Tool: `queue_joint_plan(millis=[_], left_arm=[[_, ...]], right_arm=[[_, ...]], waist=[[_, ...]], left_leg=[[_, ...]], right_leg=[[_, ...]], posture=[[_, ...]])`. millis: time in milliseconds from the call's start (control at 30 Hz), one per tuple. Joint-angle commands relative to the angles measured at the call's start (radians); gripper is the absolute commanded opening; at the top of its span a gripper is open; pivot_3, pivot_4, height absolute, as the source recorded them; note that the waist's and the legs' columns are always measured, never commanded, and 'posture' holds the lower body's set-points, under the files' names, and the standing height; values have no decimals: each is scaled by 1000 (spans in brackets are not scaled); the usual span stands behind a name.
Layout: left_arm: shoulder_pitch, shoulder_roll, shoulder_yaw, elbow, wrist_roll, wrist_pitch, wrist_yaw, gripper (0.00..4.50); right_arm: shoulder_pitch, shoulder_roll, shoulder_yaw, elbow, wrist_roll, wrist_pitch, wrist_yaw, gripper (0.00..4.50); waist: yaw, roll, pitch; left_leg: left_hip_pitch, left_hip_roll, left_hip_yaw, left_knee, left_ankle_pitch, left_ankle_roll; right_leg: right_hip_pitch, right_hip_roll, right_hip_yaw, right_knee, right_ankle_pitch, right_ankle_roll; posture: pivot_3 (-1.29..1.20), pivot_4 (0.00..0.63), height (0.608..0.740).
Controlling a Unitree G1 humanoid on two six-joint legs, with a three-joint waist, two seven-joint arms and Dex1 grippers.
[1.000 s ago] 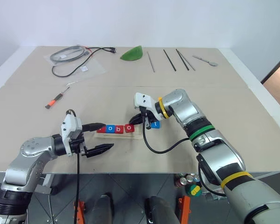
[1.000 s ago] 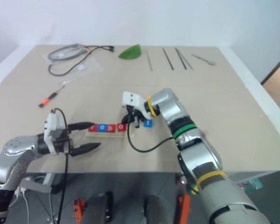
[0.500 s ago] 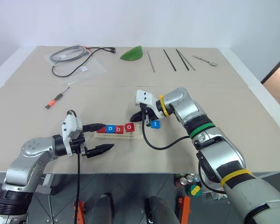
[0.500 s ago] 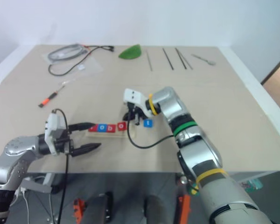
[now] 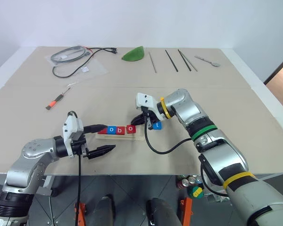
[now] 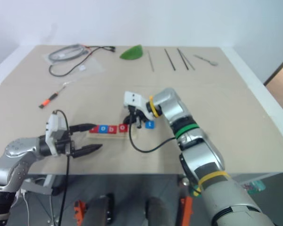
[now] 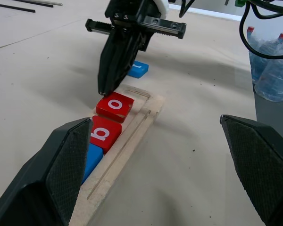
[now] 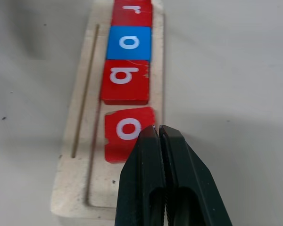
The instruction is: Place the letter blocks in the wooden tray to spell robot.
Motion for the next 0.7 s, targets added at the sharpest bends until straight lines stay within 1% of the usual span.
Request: queue_joint_plan(millis=[33,133,367,633,700], left_arm=[[-13,-2,21,-15,-10,-8,4,4500],[-14,-2,19,-16,-11,-7,4,4500],[-13,-2,16,-16,-13,-3,0,4500],[-20,-4,13,-10,-9,-6,-2,4500],[-20,-4,13,-10,-9,-5,-2,4500]], right_arm=[[7,-5,6,-65,10,14,23,50],[1,-2,-5,-70,16,20,10,50],[-119,-15,-89,0,76,63,-8,50],[-92,-43,-66,57,30,0,-34,50],[-64,-65,-48,39,14,-22,-15,50]], waist=[[0,0,0],[0,0,0],[0,0,0],[1,-1,0],[1,-1,0]], left_leg=[[0,0,0,0,0,0],[0,0,0,0,0,0],[0,0,0,0,0,0],[0,0,0,0,0,0],[0,0,0,0,0,0]], right_leg=[[0,0,0,0,0,0],[0,0,0,0,0,0],[0,0,0,0,0,0],[0,0,0,0,0,-1],[0,0,0,0,0,-1]], posture=[[0,150,740],[0,150,740],[0,150,740],[0,150,740],[0,150,740]])
